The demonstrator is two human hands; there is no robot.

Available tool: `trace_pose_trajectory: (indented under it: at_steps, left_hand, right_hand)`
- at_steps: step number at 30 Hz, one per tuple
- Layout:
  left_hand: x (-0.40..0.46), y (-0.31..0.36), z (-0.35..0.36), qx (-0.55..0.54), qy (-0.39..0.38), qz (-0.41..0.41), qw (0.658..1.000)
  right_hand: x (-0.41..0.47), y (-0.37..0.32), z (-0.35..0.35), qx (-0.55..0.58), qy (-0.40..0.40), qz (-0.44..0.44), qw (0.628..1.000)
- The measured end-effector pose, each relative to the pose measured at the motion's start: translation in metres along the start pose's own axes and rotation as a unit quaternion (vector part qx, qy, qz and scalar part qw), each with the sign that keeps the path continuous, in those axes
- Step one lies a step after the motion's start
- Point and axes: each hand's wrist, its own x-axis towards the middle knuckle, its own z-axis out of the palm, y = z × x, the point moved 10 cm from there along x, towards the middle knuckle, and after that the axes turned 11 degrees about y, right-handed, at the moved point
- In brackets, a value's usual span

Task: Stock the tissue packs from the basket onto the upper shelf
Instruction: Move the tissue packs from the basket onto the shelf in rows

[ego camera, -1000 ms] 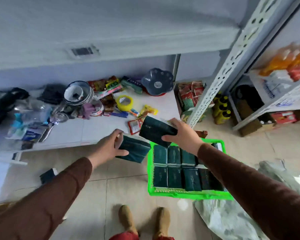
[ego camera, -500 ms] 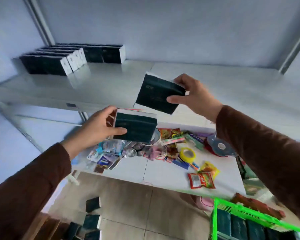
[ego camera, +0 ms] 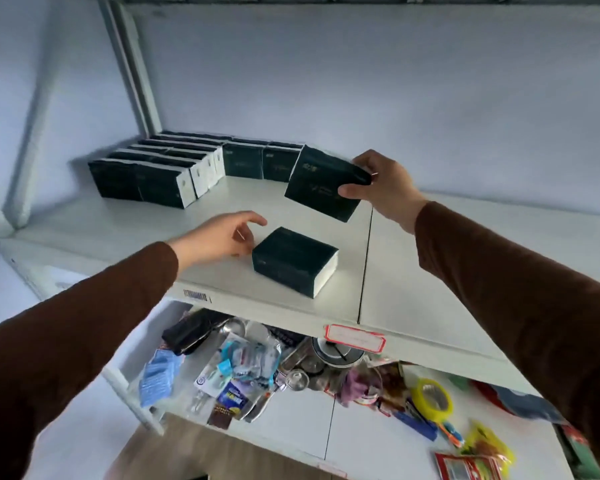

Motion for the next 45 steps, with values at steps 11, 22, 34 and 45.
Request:
trace_pose_trajectory:
  at_steps: [11, 22, 34, 45]
  left_hand:
    - [0.071, 0.007, 0.059, -0.074, -0.122, -0.079, 0.987]
    - [0.095, 0.057, 0.069, -0.003, -0.180, 0.101, 0.978]
    - [0.249, -0.081, -0.100, 0.358, 0.034, 0.146, 0.922]
    - [0.300, -0.102, -0.100, 0.464, 0.149, 0.161, 0.858]
  right_hand:
    - [0.076, 0.063, 0.042, 0.030, -0.006, 0.063, 0.998]
    - [0.096, 0.079, 0.023, -0.003, 0.113, 0.123, 0.986]
    - [0.116, 0.038, 0.085, 0.011, 0.145, 0.113, 0.983]
    - [0.144, 0.036, 0.128, -0.069, 0.118, 0.091, 0.986]
